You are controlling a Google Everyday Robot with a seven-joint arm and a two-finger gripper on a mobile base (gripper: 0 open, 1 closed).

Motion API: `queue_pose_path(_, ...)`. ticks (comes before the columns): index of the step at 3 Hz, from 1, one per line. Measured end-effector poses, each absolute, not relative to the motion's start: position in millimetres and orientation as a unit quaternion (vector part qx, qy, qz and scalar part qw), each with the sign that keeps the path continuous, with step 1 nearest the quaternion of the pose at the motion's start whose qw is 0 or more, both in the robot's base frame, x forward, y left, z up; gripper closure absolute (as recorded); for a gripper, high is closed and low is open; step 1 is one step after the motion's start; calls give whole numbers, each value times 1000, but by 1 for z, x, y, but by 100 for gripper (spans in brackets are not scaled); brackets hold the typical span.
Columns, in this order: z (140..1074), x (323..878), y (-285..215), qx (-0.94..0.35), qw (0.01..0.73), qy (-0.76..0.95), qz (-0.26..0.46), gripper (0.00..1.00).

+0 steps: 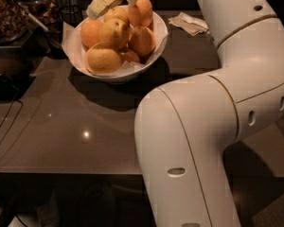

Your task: Pick orange from white bowl

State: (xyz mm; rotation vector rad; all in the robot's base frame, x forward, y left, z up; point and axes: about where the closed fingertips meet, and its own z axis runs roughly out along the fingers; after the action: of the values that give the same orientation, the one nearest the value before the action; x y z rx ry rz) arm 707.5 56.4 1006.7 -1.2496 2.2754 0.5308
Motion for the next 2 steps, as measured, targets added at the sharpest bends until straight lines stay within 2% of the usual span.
queue_pose_path(2,1007,708,57,-451,245,833,207,0)
